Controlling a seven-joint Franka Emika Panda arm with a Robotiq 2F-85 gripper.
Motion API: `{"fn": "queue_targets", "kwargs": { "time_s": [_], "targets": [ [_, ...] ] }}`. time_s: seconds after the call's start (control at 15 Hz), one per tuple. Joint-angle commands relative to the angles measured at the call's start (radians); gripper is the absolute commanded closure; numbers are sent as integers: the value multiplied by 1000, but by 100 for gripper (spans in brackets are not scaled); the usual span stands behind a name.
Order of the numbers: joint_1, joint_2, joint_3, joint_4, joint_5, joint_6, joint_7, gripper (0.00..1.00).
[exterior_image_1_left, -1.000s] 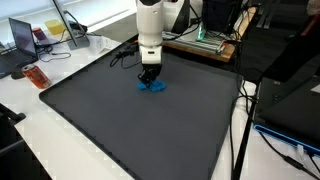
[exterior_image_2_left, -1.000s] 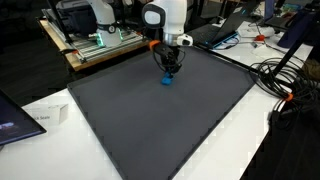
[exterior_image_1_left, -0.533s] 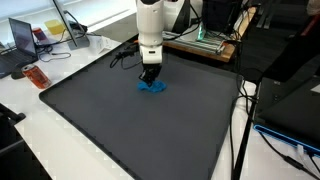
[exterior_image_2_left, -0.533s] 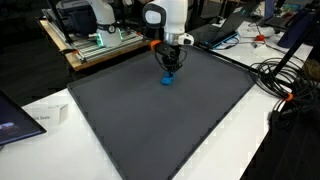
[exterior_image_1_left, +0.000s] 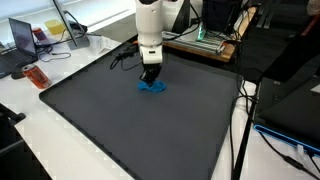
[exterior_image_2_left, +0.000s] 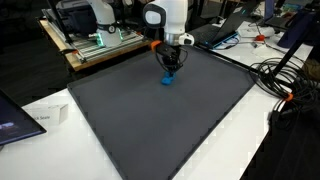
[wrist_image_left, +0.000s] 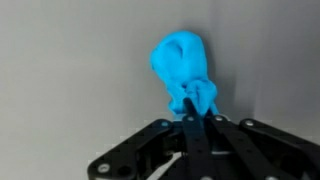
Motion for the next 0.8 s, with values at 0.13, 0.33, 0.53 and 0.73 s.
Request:
{"fn": "queue_targets", "kwargs": {
  "time_s": [0.13,0.33,0.53,0.73],
  "targets": [
    [-26,0,34,17,64,-51,-78,49],
    [-40,-20,46,12,95,-69,-107,29],
    [-39,-38,42,14,107,-104,-131,6],
    [-36,-57,38,17,116,-136,-149,0]
  ]
}}
